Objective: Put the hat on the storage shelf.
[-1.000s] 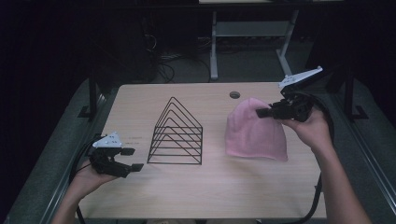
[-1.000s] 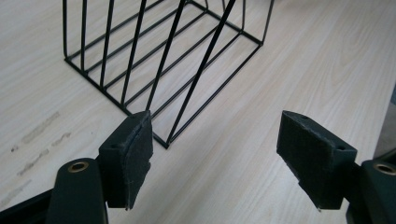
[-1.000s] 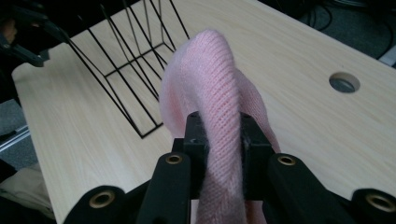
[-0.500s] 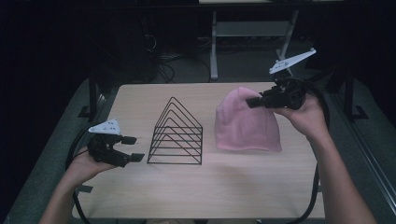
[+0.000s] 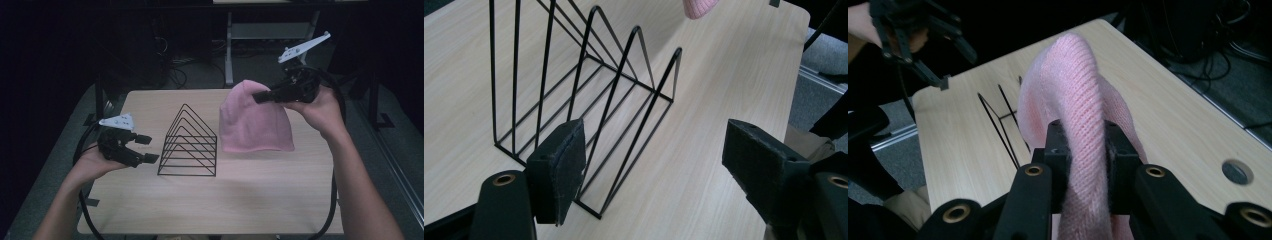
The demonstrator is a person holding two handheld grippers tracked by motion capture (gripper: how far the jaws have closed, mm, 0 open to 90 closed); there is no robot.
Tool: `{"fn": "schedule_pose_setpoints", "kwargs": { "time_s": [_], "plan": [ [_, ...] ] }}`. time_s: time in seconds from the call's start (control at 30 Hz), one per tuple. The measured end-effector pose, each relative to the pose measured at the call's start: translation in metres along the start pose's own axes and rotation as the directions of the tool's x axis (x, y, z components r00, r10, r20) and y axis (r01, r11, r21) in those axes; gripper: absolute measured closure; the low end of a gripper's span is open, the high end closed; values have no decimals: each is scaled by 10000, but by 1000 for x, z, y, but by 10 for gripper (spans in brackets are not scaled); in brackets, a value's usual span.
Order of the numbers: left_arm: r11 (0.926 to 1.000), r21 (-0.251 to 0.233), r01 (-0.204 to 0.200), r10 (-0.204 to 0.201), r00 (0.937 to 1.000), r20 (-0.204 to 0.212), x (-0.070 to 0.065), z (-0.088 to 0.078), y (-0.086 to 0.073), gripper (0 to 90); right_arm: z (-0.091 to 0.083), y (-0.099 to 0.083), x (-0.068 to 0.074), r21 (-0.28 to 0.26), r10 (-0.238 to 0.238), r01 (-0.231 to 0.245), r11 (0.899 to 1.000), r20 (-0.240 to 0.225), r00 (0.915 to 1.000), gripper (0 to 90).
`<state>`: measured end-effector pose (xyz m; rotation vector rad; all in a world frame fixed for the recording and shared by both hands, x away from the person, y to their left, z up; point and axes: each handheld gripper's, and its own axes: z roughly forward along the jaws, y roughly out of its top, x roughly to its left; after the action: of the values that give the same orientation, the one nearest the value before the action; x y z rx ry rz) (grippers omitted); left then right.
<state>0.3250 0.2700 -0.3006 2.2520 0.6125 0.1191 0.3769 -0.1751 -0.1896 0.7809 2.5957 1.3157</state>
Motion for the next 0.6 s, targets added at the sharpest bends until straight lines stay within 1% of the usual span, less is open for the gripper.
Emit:
{"fn": "schedule_pose_setpoints", "kwargs": {
  "time_s": [0.07, 0.1, 0.17, 0.27, 0.3, 0.33, 0.4, 0.43, 0.53, 0.6],
  "plan": [
    [10000, 58, -15, 15, 10000, -14, 1, 0, 5, 252, 1, 7, 1, -39, -60, 60, 10000, -76, 10000, 762],
    [10000, 56, 71, -71, 10000, -52, 2, 0, 8, 247, 2, 9, 2, -44, -132, 131, 9999, -68, 9999, 762],
    [10000, 3, 64, -64, 9999, -105, 5, -1, 12, 239, 4, 17, 3, -75, -249, 248, 9997, -154, 9996, 762],
    [9998, -162, 64, -64, 10000, 6, 7, -3, 18, 239, 8, 30, 7, -132, -556, 553, 9984, -245, 9982, 762],
    [9998, -193, 67, -66, 10000, 27, 7, -4, 21, 239, 10, 37, 9, -157, -675, 671, 9976, -326, 9972, 762],
    [9998, -201, 52, -52, 10000, 27, 8, -5, 23, 239, 10, 37, 9, -157, -675, 671, 9976, -326, 9972, 762],
    [9996, -277, 53, -50, 9999, 116, 9, -6, 28, 239, 12, 46, 12, -244, -797, 787, 9966, -445, 9958, 762],
    [9996, -271, -37, 40, 9999, 108, 9, -7, 30, 240, 13, 50, 13, -286, -856, 842, 9960, -506, 9950, 762],
    [9995, -294, -93, 98, 9998, 155, 10, -8, 36, 240, 17, 60, 16, -301, -1012, 994, 9946, -638, 9928, 762],
    [9995, -247, -208, 213, 9996, 178, 10, -8, 40, 240, 19, 65, 19, -461, -1068, 1034, 9936, -785, 9912, 762]
  ]
}}
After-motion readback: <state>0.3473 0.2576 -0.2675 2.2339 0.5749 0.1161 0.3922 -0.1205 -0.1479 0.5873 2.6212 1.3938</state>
